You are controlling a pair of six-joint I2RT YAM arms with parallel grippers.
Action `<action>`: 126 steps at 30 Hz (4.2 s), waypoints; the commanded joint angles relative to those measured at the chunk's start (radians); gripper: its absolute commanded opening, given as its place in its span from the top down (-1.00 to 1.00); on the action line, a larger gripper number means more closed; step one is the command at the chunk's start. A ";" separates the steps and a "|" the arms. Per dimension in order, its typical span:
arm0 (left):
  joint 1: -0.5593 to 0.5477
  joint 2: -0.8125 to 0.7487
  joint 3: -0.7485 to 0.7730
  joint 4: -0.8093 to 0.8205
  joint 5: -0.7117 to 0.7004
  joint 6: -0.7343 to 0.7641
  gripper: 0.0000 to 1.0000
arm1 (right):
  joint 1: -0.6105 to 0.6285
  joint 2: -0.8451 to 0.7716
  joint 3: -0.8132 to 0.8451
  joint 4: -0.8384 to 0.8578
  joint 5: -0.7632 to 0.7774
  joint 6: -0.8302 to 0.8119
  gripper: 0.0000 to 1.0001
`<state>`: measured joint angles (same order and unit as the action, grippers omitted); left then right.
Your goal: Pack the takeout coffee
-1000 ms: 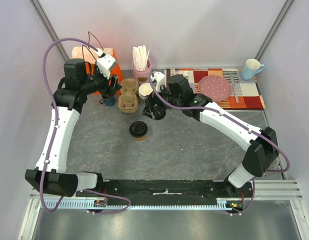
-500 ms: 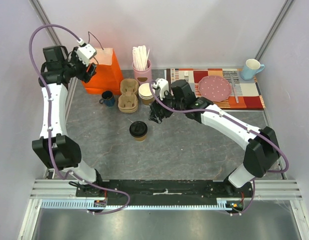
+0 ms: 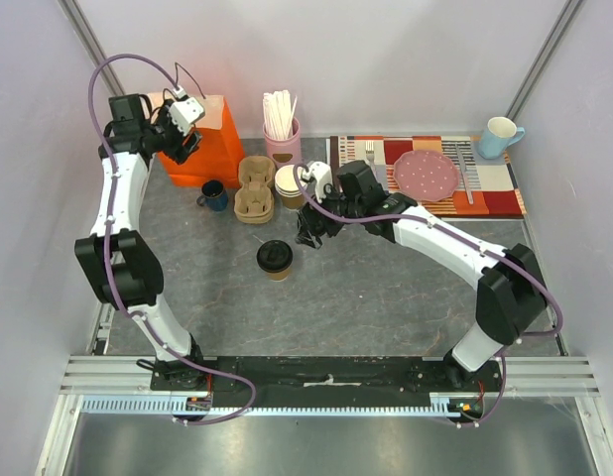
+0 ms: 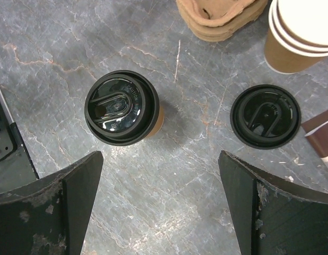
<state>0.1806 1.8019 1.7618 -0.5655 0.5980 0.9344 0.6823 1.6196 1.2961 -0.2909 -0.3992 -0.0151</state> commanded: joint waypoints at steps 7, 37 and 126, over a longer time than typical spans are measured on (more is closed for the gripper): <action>0.000 -0.006 0.103 0.013 0.078 0.009 -0.39 | -0.001 0.069 0.025 0.042 -0.061 0.049 -0.96; -0.006 0.007 0.165 0.487 -0.073 -0.752 0.96 | -0.003 0.056 0.025 0.041 -0.072 0.076 -0.96; -0.802 -0.214 0.019 -0.062 0.245 -0.706 -0.84 | -0.767 -0.659 -0.113 -0.179 0.046 0.124 -0.96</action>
<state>-0.6193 1.6207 1.6997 -0.6041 0.9615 0.2581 -0.0826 0.9539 1.1435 -0.5095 -0.2958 0.1158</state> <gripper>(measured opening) 0.824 0.982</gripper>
